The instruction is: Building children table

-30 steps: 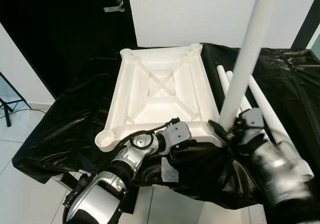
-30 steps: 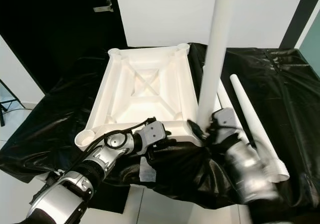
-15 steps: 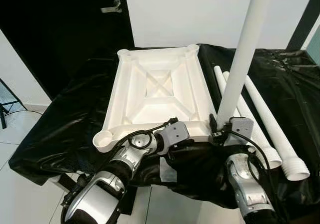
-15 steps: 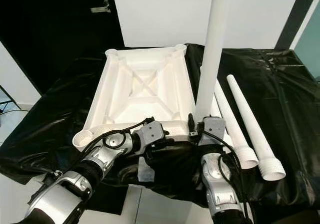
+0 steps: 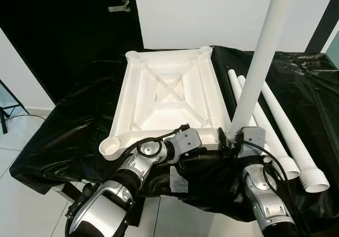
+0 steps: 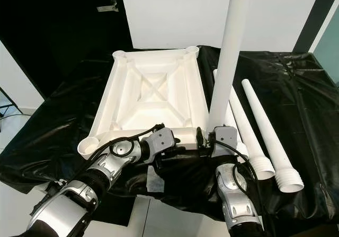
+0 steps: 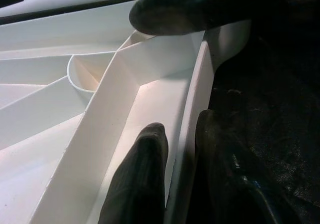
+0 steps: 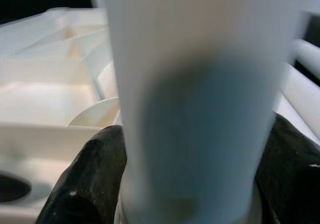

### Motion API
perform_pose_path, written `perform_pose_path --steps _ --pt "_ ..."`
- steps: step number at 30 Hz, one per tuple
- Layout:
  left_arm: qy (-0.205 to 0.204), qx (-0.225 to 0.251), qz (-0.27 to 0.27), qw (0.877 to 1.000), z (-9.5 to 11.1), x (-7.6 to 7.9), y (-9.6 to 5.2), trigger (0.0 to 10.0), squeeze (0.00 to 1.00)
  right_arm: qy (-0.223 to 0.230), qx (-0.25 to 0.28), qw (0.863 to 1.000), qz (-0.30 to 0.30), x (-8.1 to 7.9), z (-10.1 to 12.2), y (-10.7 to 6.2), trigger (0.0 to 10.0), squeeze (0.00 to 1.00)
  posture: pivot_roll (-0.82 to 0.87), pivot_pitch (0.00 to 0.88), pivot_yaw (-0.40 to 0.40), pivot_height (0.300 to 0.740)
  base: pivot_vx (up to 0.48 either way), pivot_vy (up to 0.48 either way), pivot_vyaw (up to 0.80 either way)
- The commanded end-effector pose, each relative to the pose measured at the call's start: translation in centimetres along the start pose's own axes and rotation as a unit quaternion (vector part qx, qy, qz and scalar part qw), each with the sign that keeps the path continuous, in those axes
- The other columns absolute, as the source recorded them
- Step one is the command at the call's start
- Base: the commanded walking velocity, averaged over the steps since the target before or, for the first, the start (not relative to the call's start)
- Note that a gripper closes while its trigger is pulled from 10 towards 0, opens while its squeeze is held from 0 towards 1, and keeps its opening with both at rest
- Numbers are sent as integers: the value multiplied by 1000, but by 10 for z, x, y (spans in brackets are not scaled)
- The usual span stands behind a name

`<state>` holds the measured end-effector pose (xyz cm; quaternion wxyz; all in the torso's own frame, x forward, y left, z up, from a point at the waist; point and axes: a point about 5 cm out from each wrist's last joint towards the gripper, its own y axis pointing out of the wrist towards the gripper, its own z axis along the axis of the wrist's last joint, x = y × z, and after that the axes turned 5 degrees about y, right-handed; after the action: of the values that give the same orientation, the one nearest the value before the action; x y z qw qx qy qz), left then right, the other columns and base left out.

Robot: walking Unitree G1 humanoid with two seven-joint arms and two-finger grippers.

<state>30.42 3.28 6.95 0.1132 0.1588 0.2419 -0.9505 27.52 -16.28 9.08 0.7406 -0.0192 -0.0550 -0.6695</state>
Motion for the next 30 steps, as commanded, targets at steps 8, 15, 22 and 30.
perform_pose_path --steps 8,15,22,30 --pt "-65 -86 -100 989 -42 47 0 10000 0 -80 -5 972 219 14 21 16 6549 0 -45 0 20 740 0 0 0" --pt "-67 -85 -96 989 -43 47 0 10000 0 -43 -47 958 278 17 17 8 0 0 -37 0 13 740 0 0 0" --pt "-68 -86 -96 989 -44 47 -2 10000 0 -8 -63 963 263 19 11 10 0 0 -34 0 17 740 0 0 0" --pt "-66 -86 -96 989 -43 45 -2 10000 0 68 -27 997 -10 15 -2 4 0 0 -32 0 17 740 0 0 0"
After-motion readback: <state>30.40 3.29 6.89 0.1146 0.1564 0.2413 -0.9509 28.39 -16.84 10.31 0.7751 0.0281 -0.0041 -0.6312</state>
